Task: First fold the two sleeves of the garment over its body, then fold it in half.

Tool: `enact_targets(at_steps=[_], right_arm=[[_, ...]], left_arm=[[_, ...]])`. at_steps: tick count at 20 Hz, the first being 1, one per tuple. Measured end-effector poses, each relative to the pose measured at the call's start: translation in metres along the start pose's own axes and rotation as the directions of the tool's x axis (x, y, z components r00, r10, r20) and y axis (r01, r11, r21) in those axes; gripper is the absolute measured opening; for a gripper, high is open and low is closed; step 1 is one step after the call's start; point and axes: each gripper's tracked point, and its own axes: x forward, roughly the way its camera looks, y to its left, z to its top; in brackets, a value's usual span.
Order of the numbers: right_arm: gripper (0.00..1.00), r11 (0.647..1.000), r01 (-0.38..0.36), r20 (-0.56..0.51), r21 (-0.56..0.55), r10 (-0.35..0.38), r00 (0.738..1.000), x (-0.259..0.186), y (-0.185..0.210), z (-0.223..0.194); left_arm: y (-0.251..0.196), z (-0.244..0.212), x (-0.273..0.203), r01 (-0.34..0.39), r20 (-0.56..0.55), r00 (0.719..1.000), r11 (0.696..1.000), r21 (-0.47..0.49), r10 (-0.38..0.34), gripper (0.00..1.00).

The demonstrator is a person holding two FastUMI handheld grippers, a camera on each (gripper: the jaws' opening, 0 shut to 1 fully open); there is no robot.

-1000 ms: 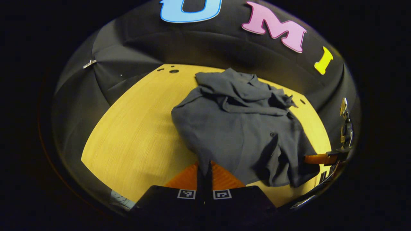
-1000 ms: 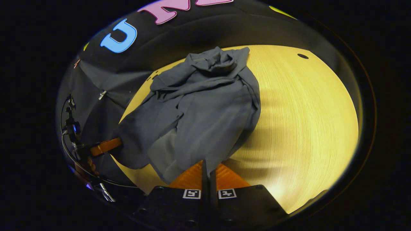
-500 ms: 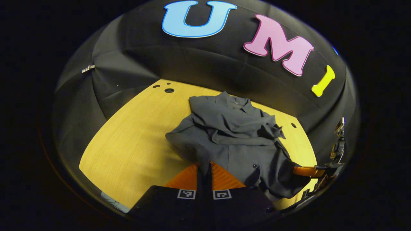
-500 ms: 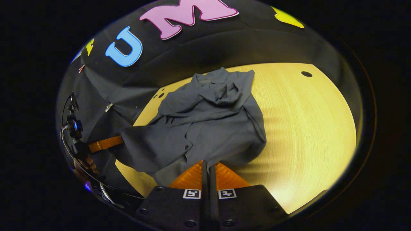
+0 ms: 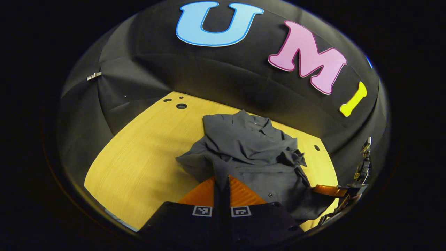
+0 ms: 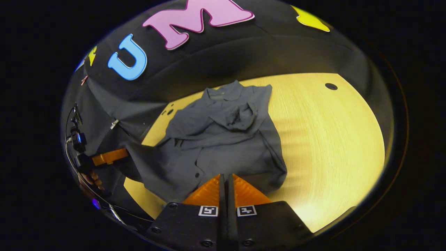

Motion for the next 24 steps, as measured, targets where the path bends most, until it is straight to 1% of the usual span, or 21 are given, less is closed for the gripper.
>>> enact_targets(at_steps=[2,4,5,6,7,8,9,10,11,12,13,14,17,18,20,21,22,24], right_arm=[[0.05,0.997,0.057,-0.059,-0.045,-0.059,0.996,-0.003,-0.014,-0.027],[0.05,0.997,0.078,-0.117,-0.019,-0.079,0.99,-0.007,-0.017,-0.054],[0.09,0.997,0.079,-0.142,0.012,-0.077,0.987,-0.005,-0.016,-0.065],[0.16,0.996,0.076,-0.17,0.038,-0.069,0.983,-0.009,-0.012,-0.074],[0.4,0.996,0.073,-0.195,0.041,-0.064,0.979,-0.009,-0.011,-0.083],[0.64,0.996,0.09,-0.206,0.028,-0.082,0.975,-0.013,-0.013,-0.089],[0.63,0.995,0.102,-0.208,0.008,-0.098,0.973,-0.015,-0.016,-0.095],[0.81,0.994,0.107,-0.213,-0.003,-0.105,0.971,-0.018,-0.013,-0.097],[0.82,0.993,0.116,-0.22,-0.017,-0.117,0.969,-0.019,-0.012,-0.1],[0.88,0.989,0.139,-0.225,-0.044,-0.145,0.963,-0.019,-0.015,-0.105],[0.95,0.982,0.174,-0.219,-0.077,-0.187,0.958,-0.019,-0.021,-0.107],[0.94,0.973,0.204,-0.216,-0.104,-0.222,0.951,-0.017,-0.026,-0.11],[0.94,0.964,0.227,-0.256,-0.138,-0.256,0.932,-0.012,-0.024,-0.129],[0.94,0.956,0.245,-0.228,-0.161,-0.278,0.933,-0.011,-0.025,-0.125],[0.91,0.931,0.28,-0.215,-0.236,-0.331,0.919,-0.011,-0.029,-0.127],[0.89,0.923,0.264,-0.21,-0.279,-0.327,0.921,-0.007,-0.025,-0.127],[0.89,0.921,0.248,-0.197,-0.3,-0.314,0.929,-0.005,-0.018,-0.126],[0.56,0.926,0.227,-0.169,-0.301,-0.286,0.943,0.007,-0.006,-0.121]], left_arm=[[0.002,-0.01,0.002,-0.006,-0.013,1.0,1.0,0.002,0.007,0.06],[0.002,-0.018,0.003,-0.007,-0.03,1.0,1.0,-0.005,0.007,0.06],[0.001,-0.022,0.004,-0.006,-0.035,0.999,1.0,-0.007,0.005,0.06],[0.001,-0.023,0.003,-0.004,-0.038,0.999,1.0,-0.003,0.004,0.06],[0.001,-0.024,0.005,-0.004,-0.037,0.999,1.0,0.005,0.004,0.06],[0.0,-0.023,0.004,-0.002,-0.036,0.999,1.0,0.013,0.003,0.06],[-0.001,-0.025,0.004,-0.001,-0.036,0.999,1.0,0.022,0.001,0.06],[-0.001,-0.025,0.003,0.0,-0.036,0.999,1.0,0.03,0.001,0.02],[0.0,-0.027,0.003,0.001,-0.039,0.999,0.999,0.036,0.001,0.02],[-0.002,-0.028,0.003,0.003,-0.042,0.999,0.999,0.038,-0.001,0.06],[-0.002,-0.029,0.004,0.006,-0.047,0.999,0.999,0.039,-0.004,0.06],[-0.003,-0.03,0.003,0.009,-0.051,0.999,0.999,0.042,-0.007,0.06],[-0.004,-0.031,0.004,0.016,-0.059,0.998,0.998,0.056,-0.013,0.06],[-0.005,-0.031,0.003,0.018,-0.059,0.998,0.998,0.062,-0.015,0.06],[-0.007,-0.031,0.001,0.025,-0.059,0.998,0.997,0.071,-0.021,0.06],[-0.008,-0.032,0.001,0.029,-0.06,0.998,0.997,0.071,-0.025,0.06],[-0.009,-0.033,0.0,0.034,-0.061,0.998,0.997,0.067,-0.03,0.06],[-0.012,-0.033,0.0,0.044,-0.061,0.997,0.998,0.054,-0.041,0.06]])
